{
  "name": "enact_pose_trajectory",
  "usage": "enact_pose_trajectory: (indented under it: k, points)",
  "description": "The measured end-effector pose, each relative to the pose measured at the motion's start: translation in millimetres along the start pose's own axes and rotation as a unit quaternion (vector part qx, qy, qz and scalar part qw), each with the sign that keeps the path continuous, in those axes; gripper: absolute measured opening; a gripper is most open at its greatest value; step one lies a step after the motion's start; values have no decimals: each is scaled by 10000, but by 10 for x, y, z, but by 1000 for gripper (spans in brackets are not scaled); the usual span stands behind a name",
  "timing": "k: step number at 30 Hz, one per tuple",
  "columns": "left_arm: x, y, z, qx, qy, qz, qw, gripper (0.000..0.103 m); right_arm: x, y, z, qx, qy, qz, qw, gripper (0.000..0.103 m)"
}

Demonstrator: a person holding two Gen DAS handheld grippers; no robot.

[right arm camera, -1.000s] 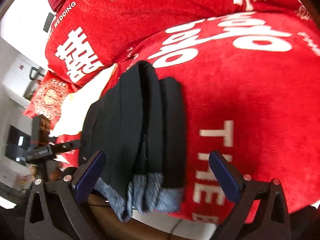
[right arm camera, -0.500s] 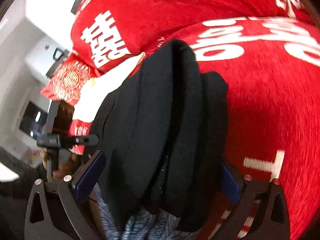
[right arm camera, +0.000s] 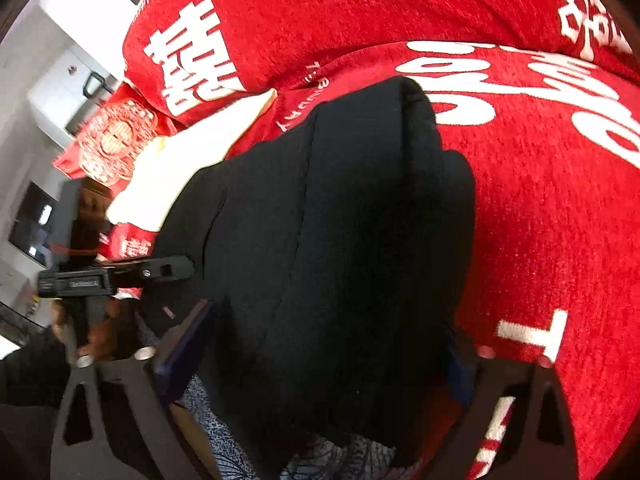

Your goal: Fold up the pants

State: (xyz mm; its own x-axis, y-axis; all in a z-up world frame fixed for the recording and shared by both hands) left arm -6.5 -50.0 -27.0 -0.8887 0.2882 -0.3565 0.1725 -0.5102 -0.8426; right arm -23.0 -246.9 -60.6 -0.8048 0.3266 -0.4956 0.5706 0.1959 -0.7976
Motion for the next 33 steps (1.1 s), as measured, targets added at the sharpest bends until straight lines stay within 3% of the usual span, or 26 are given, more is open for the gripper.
enact_pose_trajectory:
  k: [6,11,16,24,28,33]
  points:
    - [-21,-126,81,-206,47,146,9997,54,-22,-145,-67,110,-55,131,9998,66]
    - [-42,-227,166,-328,104,198,9992,51,-95,-285,-174,35,-65,298,9995,53]
    - [-64,-294,290,-434,174,267,9985,48,-117,-366,-268,-6,-195,329,9993,50]
    - [-243,-441,643,-289,315,463,9980,47,-202,-613,-237,73,-208,539,9983,49]
    - [-496,-498,904,-139,401,567,9975,48,-362,-817,-118,97,-159,722,9972,48]
    - [-1055,-372,1263,-31,432,557,9975,47,-796,-1041,193,149,-24,899,9958,48]
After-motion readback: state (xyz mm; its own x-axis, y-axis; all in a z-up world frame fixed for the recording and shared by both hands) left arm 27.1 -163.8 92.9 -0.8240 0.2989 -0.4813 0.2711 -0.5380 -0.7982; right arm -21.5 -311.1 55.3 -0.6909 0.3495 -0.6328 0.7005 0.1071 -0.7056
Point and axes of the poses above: each gripper's, at about its wrist camera, not at the fingertips, and y roughly the way its jaws point, z to its right, x to its underside, the point moved 7 cm from there along y, roughly the way its jaws point
